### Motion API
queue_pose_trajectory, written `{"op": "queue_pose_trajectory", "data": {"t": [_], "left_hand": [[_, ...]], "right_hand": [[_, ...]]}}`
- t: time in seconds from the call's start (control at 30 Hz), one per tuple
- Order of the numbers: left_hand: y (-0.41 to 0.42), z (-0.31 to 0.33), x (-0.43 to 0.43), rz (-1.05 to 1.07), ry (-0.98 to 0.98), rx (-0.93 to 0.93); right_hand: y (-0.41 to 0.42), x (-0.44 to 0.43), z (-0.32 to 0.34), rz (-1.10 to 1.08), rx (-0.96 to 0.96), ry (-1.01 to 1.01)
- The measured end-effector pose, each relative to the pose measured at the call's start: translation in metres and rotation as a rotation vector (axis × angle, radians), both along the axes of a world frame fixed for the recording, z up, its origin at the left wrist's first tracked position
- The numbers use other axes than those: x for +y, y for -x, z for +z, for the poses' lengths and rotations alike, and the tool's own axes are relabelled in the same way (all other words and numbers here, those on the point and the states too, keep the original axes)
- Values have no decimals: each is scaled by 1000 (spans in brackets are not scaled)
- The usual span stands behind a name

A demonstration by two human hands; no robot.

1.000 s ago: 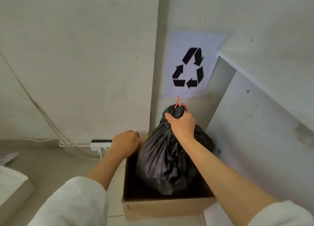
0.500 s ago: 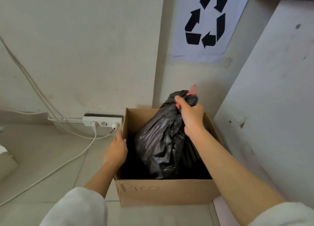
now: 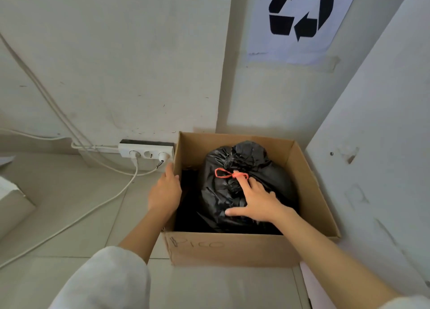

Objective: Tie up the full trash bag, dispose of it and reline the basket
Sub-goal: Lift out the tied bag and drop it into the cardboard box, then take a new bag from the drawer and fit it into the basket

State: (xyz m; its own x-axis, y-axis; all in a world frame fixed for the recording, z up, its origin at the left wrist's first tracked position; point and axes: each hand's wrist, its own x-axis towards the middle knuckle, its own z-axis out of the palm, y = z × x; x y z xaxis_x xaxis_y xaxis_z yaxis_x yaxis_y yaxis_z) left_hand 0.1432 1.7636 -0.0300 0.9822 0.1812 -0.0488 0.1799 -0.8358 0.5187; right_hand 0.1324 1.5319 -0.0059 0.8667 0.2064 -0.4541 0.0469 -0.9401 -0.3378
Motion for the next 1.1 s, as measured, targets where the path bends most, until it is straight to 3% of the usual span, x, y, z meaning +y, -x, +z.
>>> {"op": "queue_pose_trajectory", "data": {"t": [0.1, 0.2, 0.27, 0.43, 0.53, 0.7, 0.8, 0.97, 1.1], "left_hand": [[1, 0, 0, -2, -19, -13], [2, 0, 0, -3, -47, -20], [2, 1, 0, -8, -66, -8], [12, 45, -8, -98, -193, 242], [17, 125, -18, -213, -264, 245], [32, 298, -35, -401, -433, 101], [47, 401, -51, -489, -440, 109], [75, 563, -114, -530, -484, 80], [110, 662, -205, -508, -494, -22]], "right_hand": [[-33, 2, -4, -54, -156, 149], [-48, 9, -7, -122, -340, 469], [-41, 13, -11, -107, -399, 530], [-22, 12, 25, -135, -7, 224], [-11, 15, 97, -93, 80, 163], [16, 16, 261, 30, -189, 230], [36, -4, 372, 58, -201, 190], [72, -69, 537, -4, -259, 72], [116, -167, 625, -46, -326, 78]]}}
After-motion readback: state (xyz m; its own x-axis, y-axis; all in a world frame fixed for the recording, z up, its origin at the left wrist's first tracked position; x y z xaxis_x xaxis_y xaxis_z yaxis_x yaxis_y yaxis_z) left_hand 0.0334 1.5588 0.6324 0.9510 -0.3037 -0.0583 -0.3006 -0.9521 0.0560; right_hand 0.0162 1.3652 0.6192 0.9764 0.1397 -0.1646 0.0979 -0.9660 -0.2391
